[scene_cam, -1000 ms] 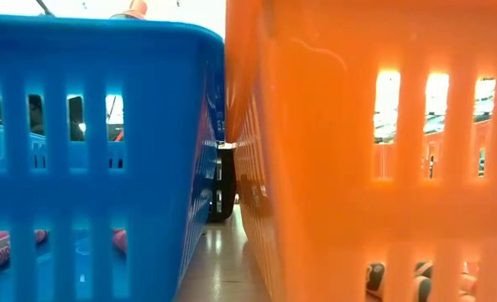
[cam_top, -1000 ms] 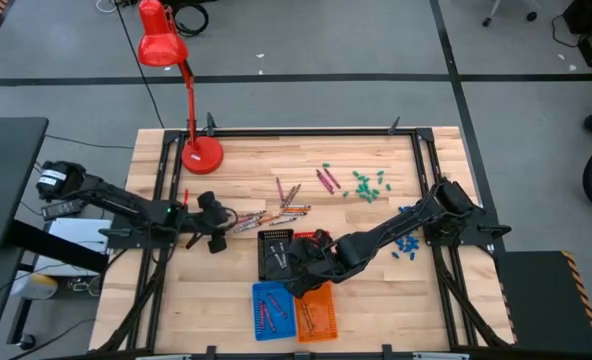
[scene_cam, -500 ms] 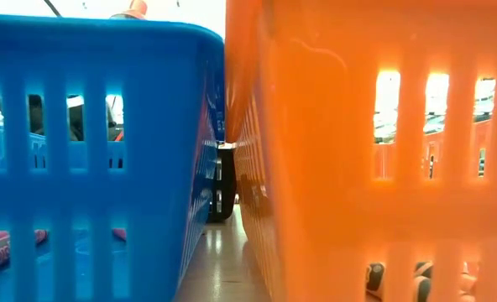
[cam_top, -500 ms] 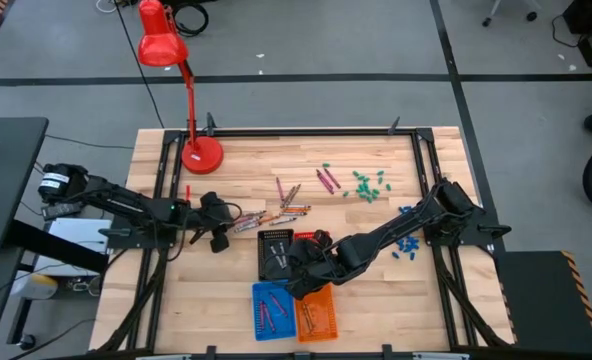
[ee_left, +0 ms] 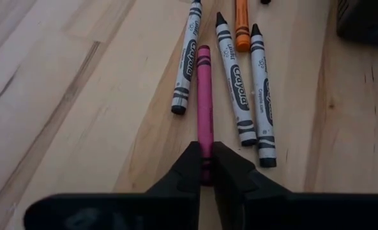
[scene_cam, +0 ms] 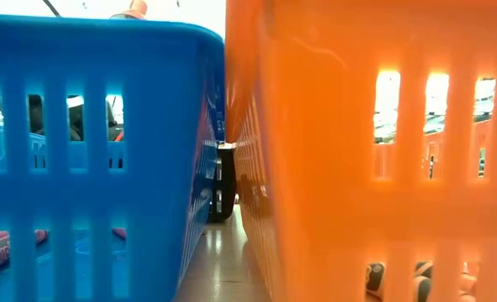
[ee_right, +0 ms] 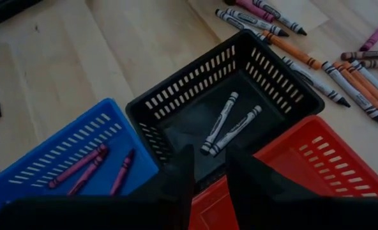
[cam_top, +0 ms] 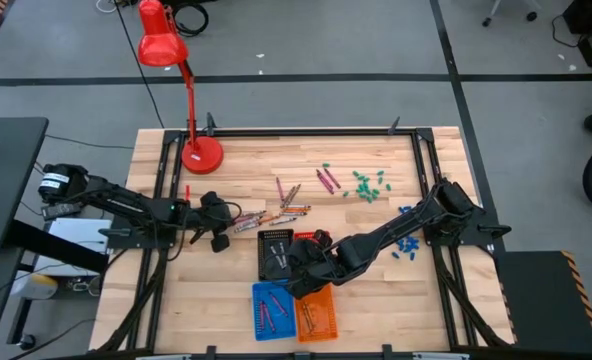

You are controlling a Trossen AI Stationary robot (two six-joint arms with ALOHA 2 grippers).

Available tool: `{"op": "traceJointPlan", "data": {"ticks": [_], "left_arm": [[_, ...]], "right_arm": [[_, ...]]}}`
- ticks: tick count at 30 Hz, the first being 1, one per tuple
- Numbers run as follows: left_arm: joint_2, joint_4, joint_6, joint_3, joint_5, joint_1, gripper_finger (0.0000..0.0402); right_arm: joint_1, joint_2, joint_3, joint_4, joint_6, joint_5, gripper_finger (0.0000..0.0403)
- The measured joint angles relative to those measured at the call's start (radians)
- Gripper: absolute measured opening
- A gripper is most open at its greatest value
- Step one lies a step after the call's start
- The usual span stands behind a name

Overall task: Sort crayons
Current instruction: Put the red crayon into the blue basket

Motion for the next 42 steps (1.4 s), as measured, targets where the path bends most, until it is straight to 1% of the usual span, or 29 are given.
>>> {"op": "traceJointPlan", "data": {"ticks": [11,16,18,20,23,26,30,32,36,42], "left_arm": [[-0.066,-0.003,0.011,-0.004,0.005,0.000,0.0033],[-0.103,0.019,0.032,-0.004,-0.029,0.000,0.0033],[-0.120,0.038,0.047,-0.004,-0.040,0.000,0.0033],[-0.139,0.066,0.068,-0.004,-0.045,0.000,0.0034],[-0.162,0.146,0.114,-0.003,-0.063,0.000,0.0034],[-0.178,0.254,0.181,-0.003,-0.071,0.000,0.0034],[-0.183,0.427,0.272,-0.001,-0.071,-0.010,0.0034],[-0.183,0.503,0.309,-0.001,-0.071,-0.016,0.0034],[-0.183,0.606,0.376,-0.001,-0.071,-0.028,0.0034],[-0.183,0.784,0.469,-0.001,-0.070,-0.032,0.0034]], "right_arm": [[0.000,0.001,0.000,0.014,0.010,0.005,0.0094],[-0.006,0.001,0.000,0.025,0.004,0.015,0.0094],[-0.009,0.001,0.000,0.028,-0.006,0.043,0.0094],[-0.013,0.001,0.000,0.028,-0.022,0.111,0.0094],[-0.023,0.001,0.000,0.028,-0.042,0.232,0.0094],[-0.044,0.001,0.000,0.031,-0.059,0.303,0.0094],[-0.075,0.001,0.000,0.077,-0.122,0.384,0.0097],[-0.089,0.001,0.000,0.127,-0.178,0.403,0.0100],[-0.113,0.001,0.000,0.264,-0.348,0.407,0.0111],[-0.133,0.001,0.000,0.470,-0.548,0.429,0.0142]]}}
